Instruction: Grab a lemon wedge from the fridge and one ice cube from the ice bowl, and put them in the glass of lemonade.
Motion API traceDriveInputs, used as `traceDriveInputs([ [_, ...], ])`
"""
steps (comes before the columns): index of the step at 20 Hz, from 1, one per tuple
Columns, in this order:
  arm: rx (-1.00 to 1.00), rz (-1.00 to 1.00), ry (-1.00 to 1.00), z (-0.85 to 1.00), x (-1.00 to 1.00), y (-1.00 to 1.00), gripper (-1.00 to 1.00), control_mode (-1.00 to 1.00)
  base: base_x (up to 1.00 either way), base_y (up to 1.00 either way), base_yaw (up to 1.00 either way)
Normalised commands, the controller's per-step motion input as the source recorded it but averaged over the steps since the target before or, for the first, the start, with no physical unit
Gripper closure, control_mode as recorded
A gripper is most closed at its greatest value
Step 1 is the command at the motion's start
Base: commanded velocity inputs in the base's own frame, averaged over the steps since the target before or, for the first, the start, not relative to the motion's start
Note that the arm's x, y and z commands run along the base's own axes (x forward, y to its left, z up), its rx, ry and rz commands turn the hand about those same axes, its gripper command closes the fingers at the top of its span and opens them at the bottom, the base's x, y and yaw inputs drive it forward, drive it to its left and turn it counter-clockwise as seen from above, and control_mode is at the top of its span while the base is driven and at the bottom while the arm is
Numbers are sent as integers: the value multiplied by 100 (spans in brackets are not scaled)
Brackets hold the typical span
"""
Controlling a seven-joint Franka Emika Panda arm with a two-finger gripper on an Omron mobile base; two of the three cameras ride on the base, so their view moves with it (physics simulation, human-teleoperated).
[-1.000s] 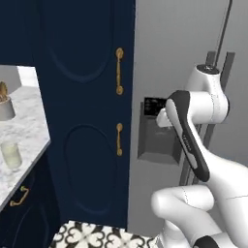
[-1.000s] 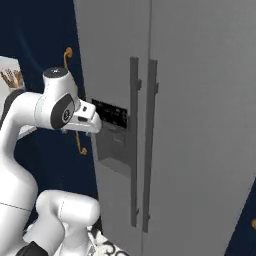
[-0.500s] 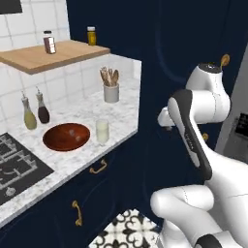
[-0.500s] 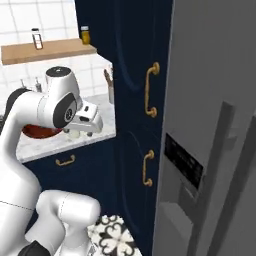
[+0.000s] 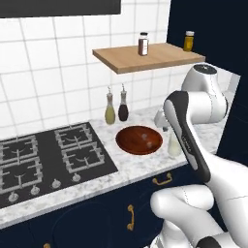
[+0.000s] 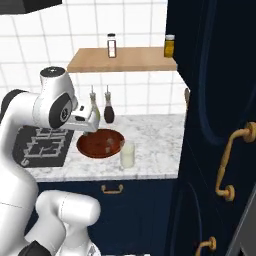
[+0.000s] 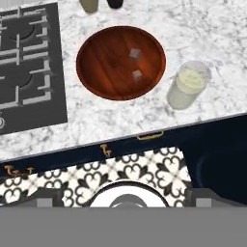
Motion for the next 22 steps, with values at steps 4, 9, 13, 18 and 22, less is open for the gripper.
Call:
traceDriveInputs([
  [4,0,0,0,0,0,0,-100,100,84,-31,20],
  [9,0,0,0,0,0,0,-100,100,40,-12,5],
  [13,9,0,48,-100,9,0,-100,-100,0,0,0],
  [18,7,9,34,-89,18,-10,-100,-100,0,0,0],
  [22,-6,37,2,-43,14,0,-100,-100,0,0,0],
])
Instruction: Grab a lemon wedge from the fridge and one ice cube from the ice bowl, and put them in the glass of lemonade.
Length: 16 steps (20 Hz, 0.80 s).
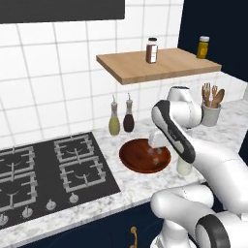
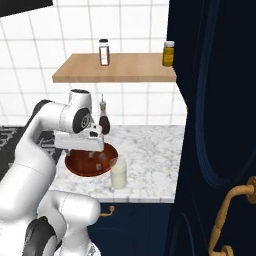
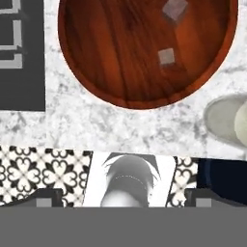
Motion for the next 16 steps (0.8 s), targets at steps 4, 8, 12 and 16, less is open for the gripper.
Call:
traceDriveInputs([
  [4,-16,34,10,-35,87,0,-100,-100,0,0,0],
  [8,-7,23,2,-55,81,0,-100,-100,0,0,0],
  [12,4,-1,7,-74,49,-4,-100,-100,0,0,0],
  [16,3,-8,5,-30,37,0,-100,-100,0,0,0],
])
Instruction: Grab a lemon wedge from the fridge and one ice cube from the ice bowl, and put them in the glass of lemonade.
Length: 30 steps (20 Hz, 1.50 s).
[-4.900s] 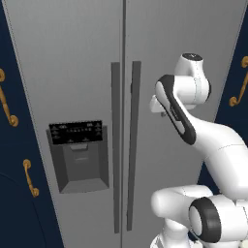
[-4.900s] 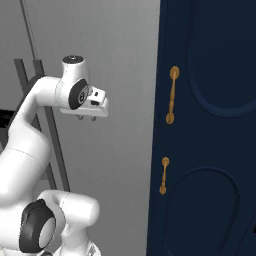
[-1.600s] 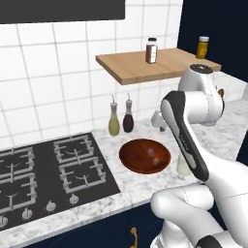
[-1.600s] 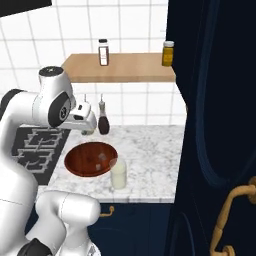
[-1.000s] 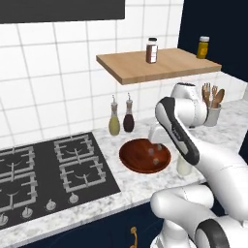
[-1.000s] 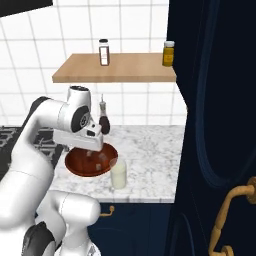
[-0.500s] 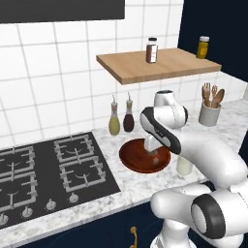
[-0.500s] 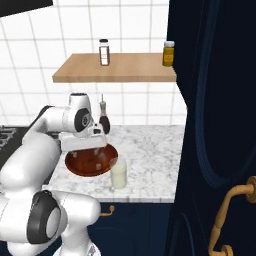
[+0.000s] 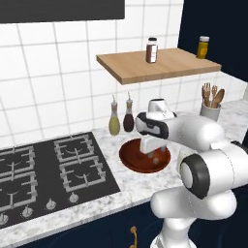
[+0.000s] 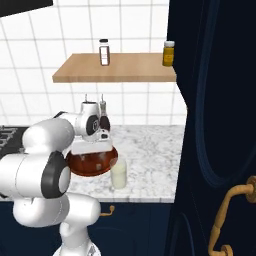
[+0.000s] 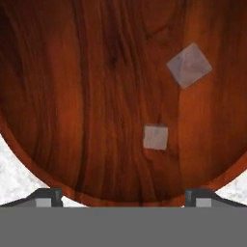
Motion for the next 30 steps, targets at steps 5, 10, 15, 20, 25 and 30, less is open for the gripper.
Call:
traceDriveInputs([
  [5,0,-4,0,-37,14,2,-100,-100,0,0,0],
  [10,0,0,0,-66,0,0,-100,-100,0,0,0],
  [15,0,0,0,-30,0,13,-100,-100,0,0,0],
  [20,0,0,0,-5,0,26,-100,-100,0,0,0],
  [25,0,0,0,0,0,1,-100,-100,0,0,0],
  [30,0,0,-3,0,-3,0,-100,-100,0,0,0],
])
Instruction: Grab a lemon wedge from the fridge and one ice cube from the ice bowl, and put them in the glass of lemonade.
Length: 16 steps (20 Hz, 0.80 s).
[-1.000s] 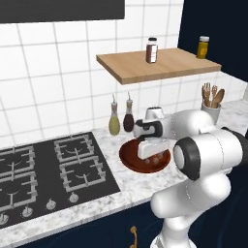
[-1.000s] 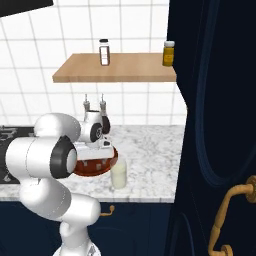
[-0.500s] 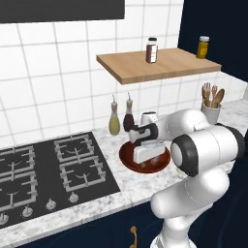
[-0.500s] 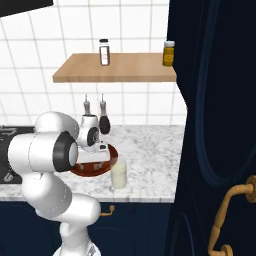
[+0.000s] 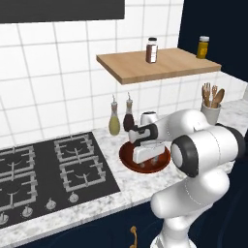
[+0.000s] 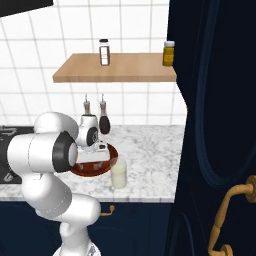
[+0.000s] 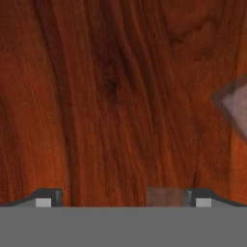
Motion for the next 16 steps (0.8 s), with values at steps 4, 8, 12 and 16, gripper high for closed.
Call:
traceDriveInputs([
  [4,0,0,-7,0,-8,0,-100,-100,0,0,0],
  [8,0,0,-2,-4,-11,0,-100,-100,0,0,0],
  [12,0,0,0,-9,-2,0,-100,-100,0,0,0],
  [16,0,0,0,-11,0,0,-100,-100,0,0,0],
])
